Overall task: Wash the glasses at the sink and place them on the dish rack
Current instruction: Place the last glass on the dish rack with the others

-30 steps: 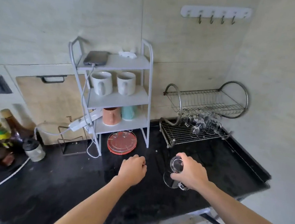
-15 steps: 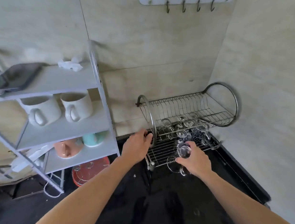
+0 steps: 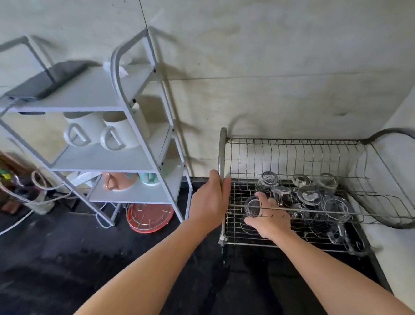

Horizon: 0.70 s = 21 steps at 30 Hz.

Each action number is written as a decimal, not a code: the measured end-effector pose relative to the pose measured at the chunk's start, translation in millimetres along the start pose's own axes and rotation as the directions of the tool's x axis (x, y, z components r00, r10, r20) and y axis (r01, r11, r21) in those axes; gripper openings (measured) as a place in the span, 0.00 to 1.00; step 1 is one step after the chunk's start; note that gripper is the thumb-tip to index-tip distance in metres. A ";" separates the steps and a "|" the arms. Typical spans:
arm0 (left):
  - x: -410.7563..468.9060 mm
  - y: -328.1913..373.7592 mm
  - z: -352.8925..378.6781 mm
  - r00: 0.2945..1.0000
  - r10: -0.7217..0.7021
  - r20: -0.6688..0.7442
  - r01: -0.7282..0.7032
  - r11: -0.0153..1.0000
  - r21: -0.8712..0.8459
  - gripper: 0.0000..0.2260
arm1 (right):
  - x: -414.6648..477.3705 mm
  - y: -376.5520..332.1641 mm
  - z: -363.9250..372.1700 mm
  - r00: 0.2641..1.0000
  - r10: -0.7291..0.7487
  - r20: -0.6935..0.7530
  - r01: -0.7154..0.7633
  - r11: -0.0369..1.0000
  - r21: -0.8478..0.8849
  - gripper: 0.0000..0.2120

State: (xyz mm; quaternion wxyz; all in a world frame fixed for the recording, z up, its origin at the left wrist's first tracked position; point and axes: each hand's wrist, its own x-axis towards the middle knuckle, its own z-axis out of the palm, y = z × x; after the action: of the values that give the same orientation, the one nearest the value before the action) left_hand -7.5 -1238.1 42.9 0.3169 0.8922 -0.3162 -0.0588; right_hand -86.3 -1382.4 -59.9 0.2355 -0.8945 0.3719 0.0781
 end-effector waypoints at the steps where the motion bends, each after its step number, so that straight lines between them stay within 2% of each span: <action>1: 0.4 -0.9 0.7 1.000 -0.005 0.003 0.005 1.000 0.007 0.13 | 3.8 0.5 1.4 1.000 -0.012 0.003 0.012 1.000 0.004 0.34; 6: 0.9 1.3 6.5 1.000 -0.009 -0.029 0.010 1.000 0.025 0.12 | 14.2 6.5 10.0 0.999 -0.032 0.013 0.032 0.999 -0.032 0.39; 9: 2.0 0.2 9.9 0.999 -0.004 -0.047 0.006 0.999 0.034 0.12 | 10.2 8.0 12.2 0.998 -0.046 0.034 0.045 0.998 0.033 0.41; 14: 1.2 -0.9 10.4 0.999 0.009 -0.052 -0.007 0.999 0.036 0.12 | 4.1 11.7 18.5 0.996 -0.084 -0.017 0.085 0.993 0.084 0.42; 18: 0.6 -2.0 10.0 0.999 0.020 -0.050 -0.020 1.000 0.018 0.12 | -7.5 16.1 14.7 0.993 -0.098 -0.070 0.097 0.995 -0.018 0.39; 21: -0.5 -1.9 8.3 0.997 0.046 -0.055 -0.045 0.999 0.008 0.11 | -18.5 25.6 11.8 0.983 -0.092 -0.157 0.083 0.995 -0.061 0.30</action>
State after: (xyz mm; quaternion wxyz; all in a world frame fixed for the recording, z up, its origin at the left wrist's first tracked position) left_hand -9.4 -1241.0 35.1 0.3237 0.8872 -0.3278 -0.0259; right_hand -117.1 -1380.8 -73.6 0.1838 -0.9194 0.3476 0.0058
